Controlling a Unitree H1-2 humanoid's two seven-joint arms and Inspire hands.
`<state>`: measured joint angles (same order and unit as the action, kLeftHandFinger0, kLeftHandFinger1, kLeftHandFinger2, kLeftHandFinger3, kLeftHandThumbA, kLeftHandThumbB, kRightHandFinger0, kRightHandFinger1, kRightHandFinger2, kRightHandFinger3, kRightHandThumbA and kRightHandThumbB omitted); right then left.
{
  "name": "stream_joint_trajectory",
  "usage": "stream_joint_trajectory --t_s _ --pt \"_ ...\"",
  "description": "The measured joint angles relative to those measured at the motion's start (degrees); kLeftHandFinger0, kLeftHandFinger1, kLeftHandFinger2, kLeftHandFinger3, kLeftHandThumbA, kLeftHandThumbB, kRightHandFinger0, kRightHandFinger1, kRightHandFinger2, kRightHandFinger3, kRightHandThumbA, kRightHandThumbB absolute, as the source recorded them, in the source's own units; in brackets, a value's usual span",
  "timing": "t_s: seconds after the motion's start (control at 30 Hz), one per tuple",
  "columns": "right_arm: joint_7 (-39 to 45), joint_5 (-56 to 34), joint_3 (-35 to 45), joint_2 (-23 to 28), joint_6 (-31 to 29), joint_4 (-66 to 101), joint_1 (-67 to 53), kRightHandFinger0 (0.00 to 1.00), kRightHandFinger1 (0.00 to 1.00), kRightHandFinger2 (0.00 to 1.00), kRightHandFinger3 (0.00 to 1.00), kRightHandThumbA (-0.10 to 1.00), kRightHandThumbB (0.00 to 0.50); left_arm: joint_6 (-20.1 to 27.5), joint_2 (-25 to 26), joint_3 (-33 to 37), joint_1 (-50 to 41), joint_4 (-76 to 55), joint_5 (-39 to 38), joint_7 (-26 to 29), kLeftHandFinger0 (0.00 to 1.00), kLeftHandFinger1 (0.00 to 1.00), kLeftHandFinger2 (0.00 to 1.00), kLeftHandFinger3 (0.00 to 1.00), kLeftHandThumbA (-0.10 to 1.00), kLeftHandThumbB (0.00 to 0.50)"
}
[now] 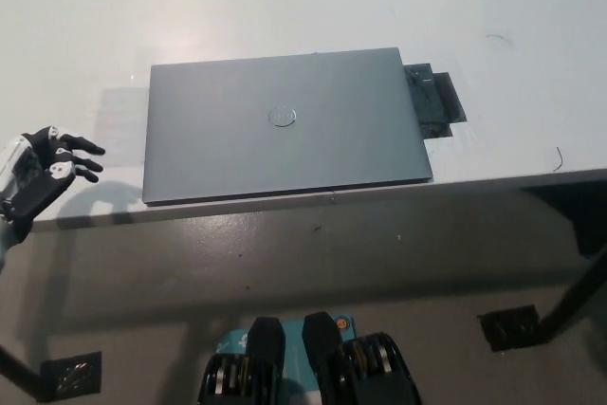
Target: The robot uses its right hand to push down on the lid of a laptop kept in the middle of the desk to close it
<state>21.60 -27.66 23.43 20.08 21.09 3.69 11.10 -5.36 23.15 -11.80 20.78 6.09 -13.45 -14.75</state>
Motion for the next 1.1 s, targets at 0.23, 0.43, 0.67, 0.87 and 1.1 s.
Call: stream_joint_trajectory --t_s 0.23,0.43,0.67,0.87,1.1 --pt "-0.2 0.0 -0.1 0.0 -1.2 -0.9 0.0 1.0 1.0 0.93 1.0 0.29 0.23 -0.6 0.0 -0.3 -0.5 -0.2 0.0 0.1 0.47 0.46 0.52 0.55 -0.1 0.109" --pt "-0.5 0.0 -0.1 0.0 -2.1 -0.9 0.0 1.0 1.0 0.92 1.0 0.28 0.222 -0.9 0.0 -0.3 -0.9 -0.2 0.0 0.1 0.48 0.47 0.52 0.54 -0.1 0.118" --pt "-0.9 0.0 -0.4 0.1 -2.1 -0.7 0.0 1.0 1.0 0.95 1.0 0.25 0.229 -0.6 0.0 -0.3 -0.9 -0.1 0.0 0.1 0.47 0.46 0.51 0.55 -0.1 0.105" --pt "-1.0 0.0 -0.8 0.3 -2.1 -0.6 0.0 1.0 1.0 0.93 1.0 0.24 0.222 -0.4 0.0 -0.4 -1.1 0.0 0.0 0.1 0.46 0.46 0.53 0.54 -0.1 0.106" --pt "-1.1 0.0 -1.3 1.0 -2.1 -0.6 0.2 1.0 1.0 0.93 1.0 0.26 0.233 -0.5 -0.1 -0.4 -1.7 -0.5 0.0 0.2 0.48 0.47 0.53 0.55 -0.1 0.104"
